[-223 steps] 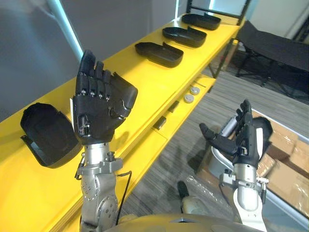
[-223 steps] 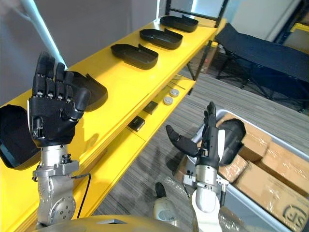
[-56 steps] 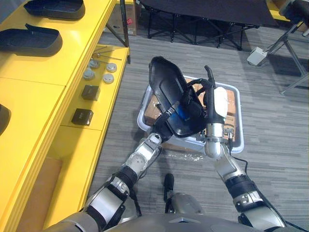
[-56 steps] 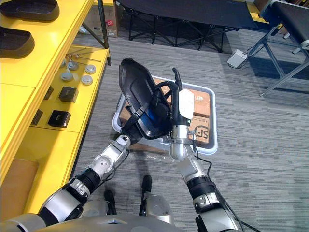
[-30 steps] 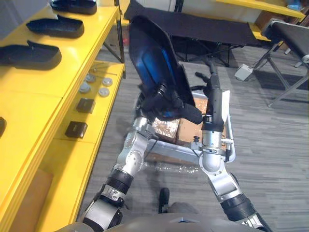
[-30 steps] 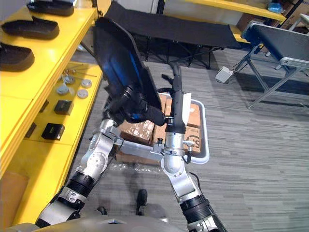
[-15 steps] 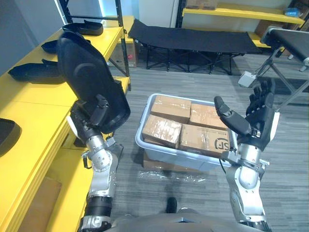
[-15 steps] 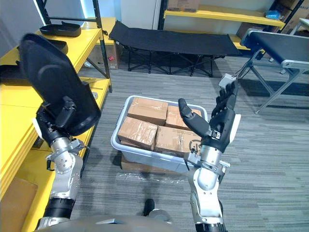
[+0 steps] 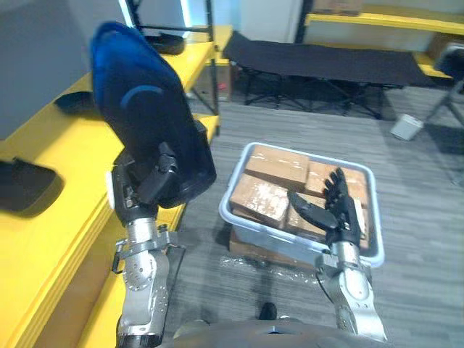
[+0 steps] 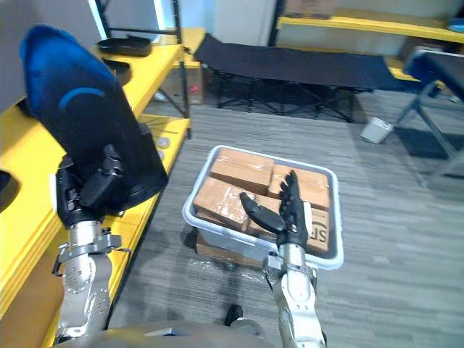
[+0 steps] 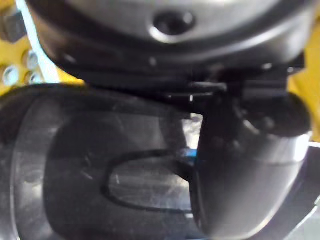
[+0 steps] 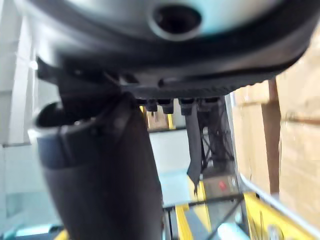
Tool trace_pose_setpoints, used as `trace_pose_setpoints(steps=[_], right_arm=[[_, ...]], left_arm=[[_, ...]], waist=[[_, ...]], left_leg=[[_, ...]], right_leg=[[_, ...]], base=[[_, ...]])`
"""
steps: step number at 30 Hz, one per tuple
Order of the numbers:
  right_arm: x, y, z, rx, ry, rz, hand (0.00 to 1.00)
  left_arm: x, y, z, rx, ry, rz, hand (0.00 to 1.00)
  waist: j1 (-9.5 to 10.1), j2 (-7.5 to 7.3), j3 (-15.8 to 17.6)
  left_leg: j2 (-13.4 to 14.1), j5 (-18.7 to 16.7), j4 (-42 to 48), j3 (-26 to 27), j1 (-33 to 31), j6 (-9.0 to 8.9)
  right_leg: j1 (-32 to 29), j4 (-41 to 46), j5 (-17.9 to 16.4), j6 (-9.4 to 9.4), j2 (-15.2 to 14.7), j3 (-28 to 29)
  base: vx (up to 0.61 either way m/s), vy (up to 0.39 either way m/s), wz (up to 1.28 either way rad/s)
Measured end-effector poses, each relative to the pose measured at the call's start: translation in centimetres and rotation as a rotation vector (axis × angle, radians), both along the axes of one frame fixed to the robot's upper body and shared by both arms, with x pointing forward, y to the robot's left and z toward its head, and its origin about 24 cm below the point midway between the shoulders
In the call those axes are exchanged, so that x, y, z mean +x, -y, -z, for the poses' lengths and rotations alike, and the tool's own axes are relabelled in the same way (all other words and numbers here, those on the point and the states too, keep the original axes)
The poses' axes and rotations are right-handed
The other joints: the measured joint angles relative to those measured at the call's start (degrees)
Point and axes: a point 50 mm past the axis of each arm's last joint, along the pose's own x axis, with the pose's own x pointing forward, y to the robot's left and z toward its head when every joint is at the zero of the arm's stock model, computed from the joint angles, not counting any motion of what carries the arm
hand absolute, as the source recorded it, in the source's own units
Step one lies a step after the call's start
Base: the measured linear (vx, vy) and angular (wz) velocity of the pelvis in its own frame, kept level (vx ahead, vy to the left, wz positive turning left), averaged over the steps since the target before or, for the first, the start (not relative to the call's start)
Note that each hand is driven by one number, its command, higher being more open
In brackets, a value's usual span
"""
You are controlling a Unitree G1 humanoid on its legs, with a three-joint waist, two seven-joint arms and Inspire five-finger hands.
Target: Walk over and take three plastic housings, then place them on the shelf
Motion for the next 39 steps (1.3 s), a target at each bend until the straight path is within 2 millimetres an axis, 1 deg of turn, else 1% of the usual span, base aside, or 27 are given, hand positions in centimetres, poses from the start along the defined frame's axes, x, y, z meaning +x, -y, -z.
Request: trace_pose_setpoints(steps=[2,3,5,7,9,12,14,15,16,17,18,19,20,24,25,26,27,28,29,30,31,33,34,35,37,38,39], right_arm=[[1.0,-2.1,-0.6,-0.052,0.030,-0.121,1.00],[1.2,-2.4,-0.8,-0.067,0.040,-0.146,1.00],[1.9,-4.0,-1.6,-0.106,0.083,-0.240,1.00],[2.7,-4.6,-2.4,-0.108,0.115,-0.262,1.00],[3.4,-4.9,-3.2,-0.109,0.151,-0.264,1.00],[4.0,-4.8,-3.9,-0.057,0.174,-0.234,1.00],[4.0,-4.1,-3.6,-0.046,0.157,-0.202,1.00],[3.7,-3.7,-3.4,-0.035,0.144,-0.175,1.00],[3.4,-2.9,-2.9,-0.037,0.125,-0.144,1.00],[3.2,-2.1,-2.6,-0.053,0.106,-0.119,1.00],[3.2,-2.0,-2.4,-0.066,0.099,-0.119,1.00],[3.2,-1.9,-2.3,-0.085,0.094,-0.128,1.00],[3.1,-2.3,-2.2,-0.093,0.090,-0.148,1.00],[3.0,-3.1,-2.1,-0.092,0.106,-0.211,1.00],[3.0,-3.0,-2.2,-0.102,0.117,-0.204,1.00],[3.0,-2.4,-2.3,-0.115,0.120,-0.177,1.00],[2.9,-1.8,-2.2,-0.115,0.114,-0.142,1.00],[2.7,-1.4,-2.1,-0.113,0.109,-0.121,1.00],[2.6,-0.8,-1.9,-0.108,0.103,-0.090,1.00],[2.5,-0.6,-1.9,-0.105,0.100,-0.080,1.00],[2.5,-0.5,-1.9,-0.103,0.102,-0.081,1.00],[2.4,-0.5,-1.9,-0.107,0.111,-0.102,1.00],[2.4,-0.6,-1.9,-0.108,0.113,-0.123,1.00],[2.3,-0.7,-1.8,-0.109,0.111,-0.138,1.00],[2.2,-0.7,-1.8,-0.109,0.108,-0.150,1.00],[2.1,-0.6,-1.7,-0.098,0.108,-0.146,1.00],[2.1,-0.6,-1.7,-0.093,0.109,-0.145,1.00]], left_arm=[[-1.7,-1.8,-0.8,0.023,0.016,-0.091,0.00],[-2.1,-2.3,-1.0,0.029,0.017,-0.113,0.00],[-3.7,-4.2,-1.1,0.068,0.002,-0.187,0.00],[-4.8,-5.2,-0.9,0.062,-0.013,-0.223,0.00],[-5.7,-5.6,-0.5,0.049,-0.028,-0.239,0.00],[-5.8,-5.1,-0.2,0.048,-0.034,-0.186,0.00],[-5.2,-4.2,-0.3,0.069,-0.020,-0.082,0.00],[-4.7,-3.5,-0.4,0.078,-0.007,-0.017,0.00],[-4.0,-2.5,-0.6,0.086,0.018,0.068,0.00],[-3.4,-1.5,-0.8,0.088,0.043,0.142,0.00],[-3.3,-1.2,-0.8,0.089,0.050,0.166,0.00],[-3.1,-1.0,-0.9,0.097,0.058,0.189,0.00],[-2.9,-0.9,-1.1,0.103,0.066,0.198,0.00],[-2.4,-0.8,-1.6,0.115,0.095,0.219,0.00],[-2.4,-0.7,-1.7,0.122,0.100,0.245,0.00],[-2.1,-0.5,-1.8,0.132,0.108,0.290,0.00],[-1.7,-0.3,-2.0,0.144,0.119,0.334,0.00],[-1.5,-0.1,-2.2,0.161,0.127,0.360,0.00],[-1.1,0.0,-2.7,0.191,0.143,0.394,0.00],[-1.0,0.0,-2.8,0.200,0.147,0.402,0.00],[-1.1,0.0,-2.6,0.191,0.139,0.394,0.00],[-1.0,0.0,-2.5,0.175,0.130,0.379,0.00],[-1.1,-0.1,-2.5,0.167,0.126,0.367,0.00],[-1.2,-0.1,-2.3,0.161,0.119,0.358,0.00],[-1.2,-0.2,-2.3,0.157,0.117,0.349,0.00],[-1.2,-0.2,-2.3,0.155,0.117,0.346,0.00],[-1.2,-0.2,-2.3,0.155,0.117,0.346,0.00]], waist=[[3.48,0.02,0.09],[4.06,-0.02,0.11],[6.87,-0.17,0.21],[8.62,-0.33,0.30],[9.64,-0.59,0.42],[9.32,-0.50,1.86],[7.66,-0.65,2.46],[6.06,-0.53,2.88],[4.51,-0.36,3.58],[4.17,1.19,4.58],[4.20,2.01,5.05],[4.46,3.11,5.54],[4.60,3.73,5.88],[4.73,3.29,5.92],[4.27,3.11,5.90],[3.14,2.86,5.91],[2.50,2.29,5.77],[2.08,1.64,5.54],[2.09,0.34,5.55],[2.38,-0.38,5.47],[3.21,-0.55,5.42],[3.29,0.27,5.52],[3.49,0.72,5.79],[3.46,0.91,5.86],[3.32,1.04,5.90],[3.24,1.02,5.91],[3.23,1.03,5.91]], left_leg=[[-0.18,0.30,0.02,-3.42,0.06,-0.28],[-0.24,0.34,0.03,-4.30,0.09,-0.34],[-0.68,0.48,0.10,-7.47,0.09,-0.46],[-0.97,0.51,0.10,-8.70,0.07,-0.48],[-1.04,0.38,0.37,-8.71,-0.05,-0.46],[-0.95,-0.72,2.83,-9.02,-1.21,-0.35],[-1.01,-0.91,4.23,-7.40,-3.19,0.35],[0.62,-1.43,4.91,-2.86,-4.11,1.09],[3.25,-0.64,5.58,3.95,-4.28,1.20],[4.08,0.36,5.59,6.55,-4.29,0.71],[3.78,0.61,5.40,6.54,-4.21,0.51],[2.97,0.75,4.98,6.78,-4.23,0.93],[2.34,0.91,4.52,7.04,-4.18,1.32],[0.70,1.30,3.33,5.79,-3.95,2.02],[-0.09,1.62,2.79,3.99,-3.91,2.42],[-1.20,2.24,2.42,0.97,-4.22,2.68],[-1.98,3.34,1.48,-1.11,-3.97,2.87],[-2.61,4.13,0.53,-2.37,-4.00,2.93],[-4.02,5.25,-0.27,-4.65,-4.19,2.91],[-4.66,5.47,-0.12,-5.52,-4.53,2.74],[-4.90,5.52,0.52,-5.53,-5.00,2.65],[-4.22,5.48,1.93,-5.00,-6.40,2.54],[-3.50,5.59,1.95,-4.68,-6.48,2.08],[-2.88,5.67,1.95,-4.49,-6.49,1.65],[-2.19,5.72,1.94,-4.19,-6.47,1.29],[-1.86,5.69,1.84,-3.96,-6.41,1.02],[-1.88,5.62,1.84,-3.95,-6.42,0.92]], right_leg=[[1.64,0.00,-0.30,0.26,0.03,-3.51],[2.13,0.00,-0.53,0.43,0.05,-4.30],[3.96,0.00,-1.25,0.75,-0.02,-7.45],[4.65,0.00,-1.57,1.04,-0.19,-8.60],[4.75,0.02,-1.64,1.08,-0.26,-8.56],[5.90,0.33,-1.73,0.95,-0.19,-9.45],[6.45,0.35,-1.83,1.09,-0.69,-12.31],[6.91,0.36,-2.03,1.14,-1.11,-14.67],[7.69,0.74,-2.50,1.45,-1.83,-17.14],[7.68,2.44,-3.16,2.34,-3.02,-18.48],[7.44,3.17,-3.19,2.39,-3.66,-18.43],[6.81,4.08,-3.11,2.64,-4.37,-18.07],[6.41,4.46,-2.94,2.91,-5.10,-17.86],[6.00,7.44,-4.15,3.62,-6.99,-18.22],[5.30,10.79,-5.78,3.26,-7.99,-16.19],[4.36,14.61,-7.83,1.83,-9.02,-10.10],[3.58,17.47,-9.39,1.73,-9.83,-5.45],[3.01,19.25,-10.59,2.05,-10.41,-2.81],[2.83,21.24,-12.91,2.72,-11.24,0.77],[3.00,21.56,-14.23,3.73,-11.67,1.29],[3.31,21.23,-15.04,5.02,-11.91,1.00],[4.07,18.68,-14.80,5.82,-10.81,0.79],[4.55,17.14,-14.24,6.77,-9.89,0.84],[4.90,16.16,-14.05,7.04,-9.50,0.89],[4.90,15.78,-13.95,7.17,-8.86,1.10],[4.77,15.69,-14.32,6.55,-8.43,1.19],[4.77,15.66,-14.38,6.51,-8.36,1.20]], base=[[0.02,0.010,0.76],[0.06,0.009,0.78],[0.06,0.018,0.76],[0.03,0.056,0.42],[0.03,0.093,0.08],[0.02,0.079,0.12],[-0.02,0.064,0.70],[-0.03,0.086,1.20],[-0.02,0.192,1.30],[-0.02,0.219,0.91],[0.00,0.280,0.33],[0.01,0.220,0.00],[0.01,0.191,-0.02],[0.05,0.128,0.19],[0.07,0.168,0.86],[0.06,0.178,1.25],[0.04,0.108,1.31],[0.04,0.004,1.33],[0.04,-0.078,1.05],[0.02,-0.125,0.79],[0.00,-0.103,0.31],[-0.04,-0.074,0.08],[-0.09,-0.075,-0.08],[-0.11,-0.066,-0.20],[-0.11,-0.043,-0.14],[-0.10,-0.030,-0.09],[-0.11,-0.022,-0.08]])
